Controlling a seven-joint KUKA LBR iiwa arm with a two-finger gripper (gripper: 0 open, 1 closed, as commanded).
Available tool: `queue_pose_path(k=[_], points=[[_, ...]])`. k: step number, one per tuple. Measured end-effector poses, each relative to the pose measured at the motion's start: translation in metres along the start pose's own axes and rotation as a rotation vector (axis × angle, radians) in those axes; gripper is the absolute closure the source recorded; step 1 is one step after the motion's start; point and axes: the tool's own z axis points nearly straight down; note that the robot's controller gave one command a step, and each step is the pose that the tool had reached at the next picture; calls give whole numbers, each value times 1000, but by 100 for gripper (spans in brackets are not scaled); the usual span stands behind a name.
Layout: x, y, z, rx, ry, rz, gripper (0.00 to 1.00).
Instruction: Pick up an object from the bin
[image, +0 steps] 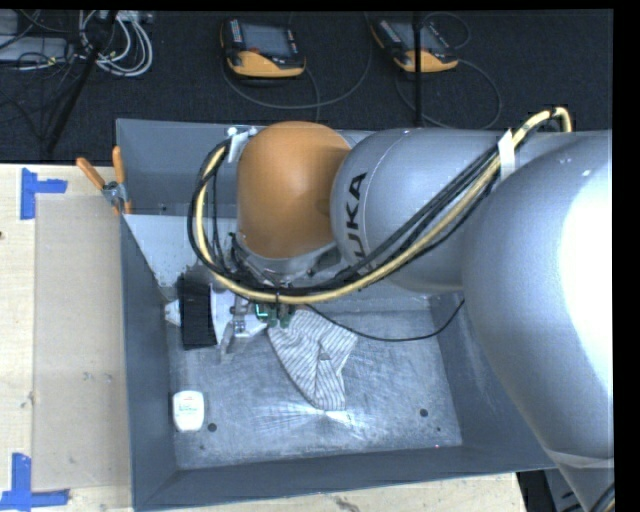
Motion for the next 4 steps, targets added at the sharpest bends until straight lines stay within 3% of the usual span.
queue_pose_path(k=[1, 2, 3, 4], points=[[-2, -1, -5, -2, -7, 3, 0], [-22, 30, 72, -9, -38, -80, 100], [-22, 30, 72, -9, -38, -79, 100], [-16, 28, 32, 0, -5, -79, 100]])
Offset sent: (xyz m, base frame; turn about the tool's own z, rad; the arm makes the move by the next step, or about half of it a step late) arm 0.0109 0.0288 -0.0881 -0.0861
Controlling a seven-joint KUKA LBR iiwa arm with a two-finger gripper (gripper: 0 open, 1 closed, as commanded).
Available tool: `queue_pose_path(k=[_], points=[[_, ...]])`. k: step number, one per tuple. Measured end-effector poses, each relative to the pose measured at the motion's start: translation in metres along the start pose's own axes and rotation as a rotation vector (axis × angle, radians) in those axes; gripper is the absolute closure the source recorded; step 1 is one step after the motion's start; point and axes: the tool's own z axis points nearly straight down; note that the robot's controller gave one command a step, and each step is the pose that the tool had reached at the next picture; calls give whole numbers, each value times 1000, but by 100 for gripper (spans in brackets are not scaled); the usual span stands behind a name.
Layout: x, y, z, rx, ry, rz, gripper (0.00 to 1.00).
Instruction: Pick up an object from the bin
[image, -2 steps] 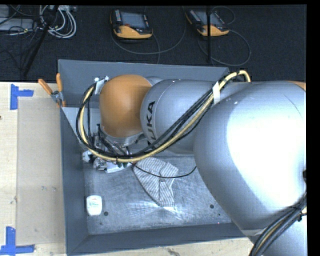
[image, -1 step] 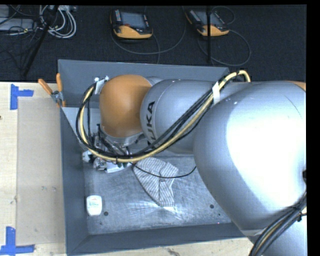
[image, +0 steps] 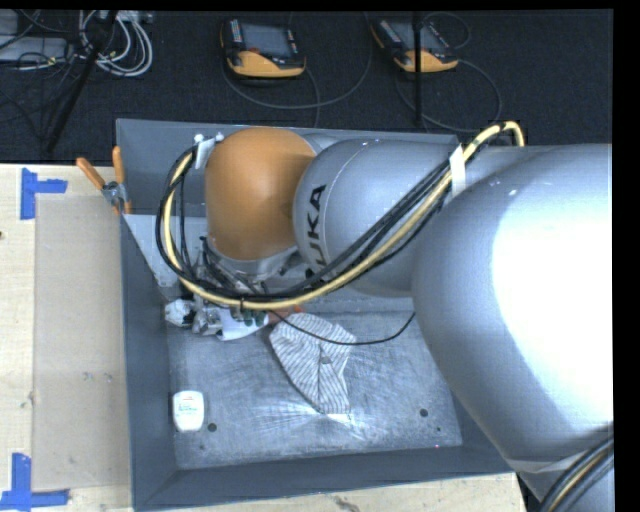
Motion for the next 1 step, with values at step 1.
queue_pose_path(k=[1], points=[[-2, 1, -69, -1, -3, 0, 100]])
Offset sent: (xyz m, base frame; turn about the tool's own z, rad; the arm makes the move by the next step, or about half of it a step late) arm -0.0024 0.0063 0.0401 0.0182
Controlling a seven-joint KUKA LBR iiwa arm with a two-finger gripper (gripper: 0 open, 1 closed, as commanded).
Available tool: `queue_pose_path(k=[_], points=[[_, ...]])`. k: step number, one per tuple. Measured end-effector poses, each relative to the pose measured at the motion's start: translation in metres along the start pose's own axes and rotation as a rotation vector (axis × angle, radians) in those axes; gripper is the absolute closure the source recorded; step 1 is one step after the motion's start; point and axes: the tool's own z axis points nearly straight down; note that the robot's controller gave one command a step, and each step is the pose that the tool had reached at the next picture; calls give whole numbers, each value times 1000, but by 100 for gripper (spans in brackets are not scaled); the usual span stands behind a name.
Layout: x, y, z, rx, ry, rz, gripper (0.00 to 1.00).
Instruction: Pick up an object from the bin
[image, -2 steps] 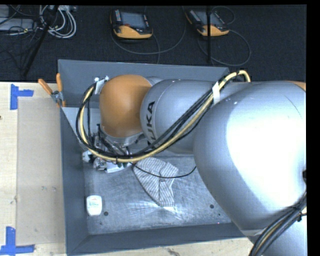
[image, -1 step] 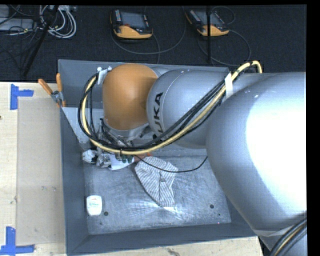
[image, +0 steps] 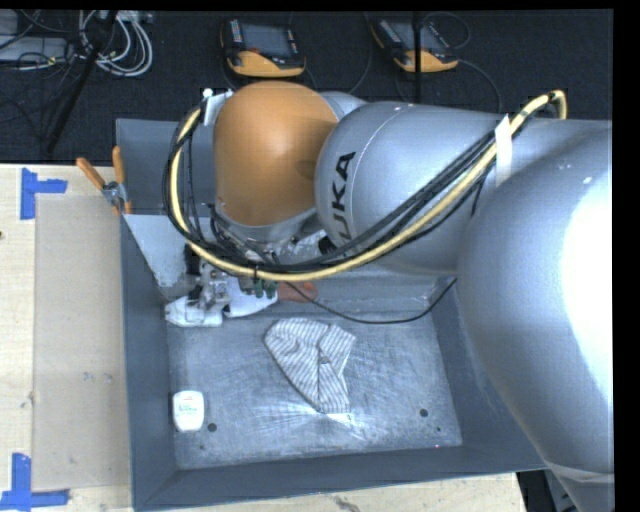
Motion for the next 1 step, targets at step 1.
queue_pose_path(k=[1], points=[[0, 2, -7, -2, -5, 5, 100]])
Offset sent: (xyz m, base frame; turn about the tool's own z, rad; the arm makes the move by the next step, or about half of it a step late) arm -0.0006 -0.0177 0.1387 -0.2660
